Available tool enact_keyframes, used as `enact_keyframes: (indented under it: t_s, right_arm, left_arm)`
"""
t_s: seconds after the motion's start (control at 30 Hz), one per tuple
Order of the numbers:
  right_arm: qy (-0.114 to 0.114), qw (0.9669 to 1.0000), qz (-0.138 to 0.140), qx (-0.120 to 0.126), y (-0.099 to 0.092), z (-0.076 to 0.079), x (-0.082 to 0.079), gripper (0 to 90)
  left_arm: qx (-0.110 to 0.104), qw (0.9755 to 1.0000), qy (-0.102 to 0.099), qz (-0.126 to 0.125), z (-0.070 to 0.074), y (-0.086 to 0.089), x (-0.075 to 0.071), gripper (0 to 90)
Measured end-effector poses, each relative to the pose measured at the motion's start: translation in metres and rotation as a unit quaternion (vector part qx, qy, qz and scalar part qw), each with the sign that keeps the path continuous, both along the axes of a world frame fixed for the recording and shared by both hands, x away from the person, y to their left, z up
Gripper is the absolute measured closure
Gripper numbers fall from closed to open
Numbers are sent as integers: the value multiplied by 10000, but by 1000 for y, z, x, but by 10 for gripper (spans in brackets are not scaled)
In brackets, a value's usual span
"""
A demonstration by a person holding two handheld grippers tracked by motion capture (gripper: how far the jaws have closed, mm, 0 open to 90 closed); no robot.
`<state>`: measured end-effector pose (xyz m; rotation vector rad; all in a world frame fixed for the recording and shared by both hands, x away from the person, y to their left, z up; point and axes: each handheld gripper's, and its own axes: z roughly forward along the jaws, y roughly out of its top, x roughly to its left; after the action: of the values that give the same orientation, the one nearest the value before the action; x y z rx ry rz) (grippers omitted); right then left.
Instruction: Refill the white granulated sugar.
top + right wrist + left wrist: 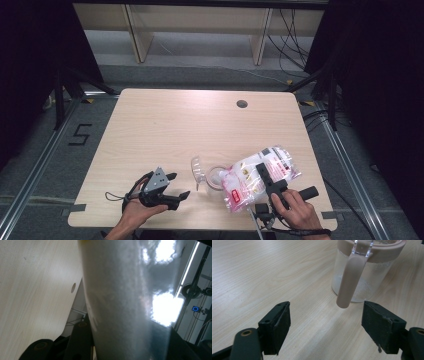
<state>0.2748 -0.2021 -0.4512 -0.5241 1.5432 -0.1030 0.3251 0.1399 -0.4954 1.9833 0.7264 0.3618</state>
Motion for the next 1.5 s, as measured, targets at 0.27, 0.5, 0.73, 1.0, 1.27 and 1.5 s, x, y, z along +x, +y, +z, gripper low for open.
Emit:
enact_keyframes:
  t_s: [0.27, 0.5, 0.73, 1.0, 1.27, 1.5]
  right_arm:
    - [-53, 10000, 15, -13, 0, 2, -1, 664]
    - [-50, 10000, 28, -46, 0, 3, -1, 665]
    - [-16, 10000, 35, -31, -1, 4, 0, 668]
    - [41, 9999, 86, -64, -1, 5, 0, 672]
    - [1, 9998, 182, -26, -2, 6, 0, 676]
    - [60, 9999, 128, 92, -3, 4, 0, 678]
  left_arm:
    - [2, 10000, -2, 1, 0, 0, 0, 230]
    - [-8, 10000, 6, 16, 0, 0, 0, 230]
    - [1, 10000, 5, 7, 0, 0, 0, 230]
    - [-29, 10000, 32, 30, 0, 0, 0, 231]
    - [-19, 10000, 46, 26, 0, 0, 0, 230]
    - [-33, 9999, 69, 72, 0, -1, -1, 231]
